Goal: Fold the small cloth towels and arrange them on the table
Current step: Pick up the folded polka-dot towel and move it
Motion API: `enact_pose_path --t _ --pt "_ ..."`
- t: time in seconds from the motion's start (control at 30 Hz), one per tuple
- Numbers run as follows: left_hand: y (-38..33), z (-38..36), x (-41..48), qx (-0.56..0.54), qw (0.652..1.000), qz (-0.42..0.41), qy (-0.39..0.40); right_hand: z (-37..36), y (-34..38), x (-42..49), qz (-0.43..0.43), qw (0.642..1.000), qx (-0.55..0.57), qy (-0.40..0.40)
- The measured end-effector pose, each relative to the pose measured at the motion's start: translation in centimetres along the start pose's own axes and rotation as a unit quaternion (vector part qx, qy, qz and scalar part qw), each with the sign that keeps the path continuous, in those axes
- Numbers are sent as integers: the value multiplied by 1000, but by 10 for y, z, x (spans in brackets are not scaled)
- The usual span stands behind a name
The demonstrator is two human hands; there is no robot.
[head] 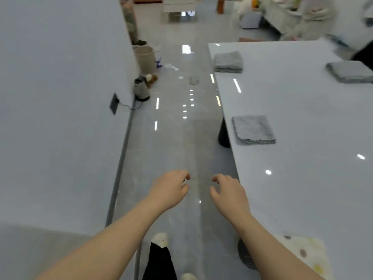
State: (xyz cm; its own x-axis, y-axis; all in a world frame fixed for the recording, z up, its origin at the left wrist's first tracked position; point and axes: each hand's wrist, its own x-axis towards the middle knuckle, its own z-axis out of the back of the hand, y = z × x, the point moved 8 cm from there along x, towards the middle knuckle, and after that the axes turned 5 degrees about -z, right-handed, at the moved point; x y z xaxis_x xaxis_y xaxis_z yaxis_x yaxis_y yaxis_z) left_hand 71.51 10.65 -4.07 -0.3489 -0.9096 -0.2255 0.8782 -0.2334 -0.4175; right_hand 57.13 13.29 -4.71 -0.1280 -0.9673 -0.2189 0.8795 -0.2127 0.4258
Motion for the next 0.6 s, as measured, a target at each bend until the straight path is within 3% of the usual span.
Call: enact_pose_path --t 0.27,0.43,0.6 --pt "-85 -4 92 -22 970 -228 83 32 -60 15 -214 969 79 -97" --pt "-147 -29 109 -21 930 -326 167 53 -105 -30 -361 906 108 -194" --pt "-204 -76 74 -25 883 -393 256 44 -142 -94 -460 849 130 -226"
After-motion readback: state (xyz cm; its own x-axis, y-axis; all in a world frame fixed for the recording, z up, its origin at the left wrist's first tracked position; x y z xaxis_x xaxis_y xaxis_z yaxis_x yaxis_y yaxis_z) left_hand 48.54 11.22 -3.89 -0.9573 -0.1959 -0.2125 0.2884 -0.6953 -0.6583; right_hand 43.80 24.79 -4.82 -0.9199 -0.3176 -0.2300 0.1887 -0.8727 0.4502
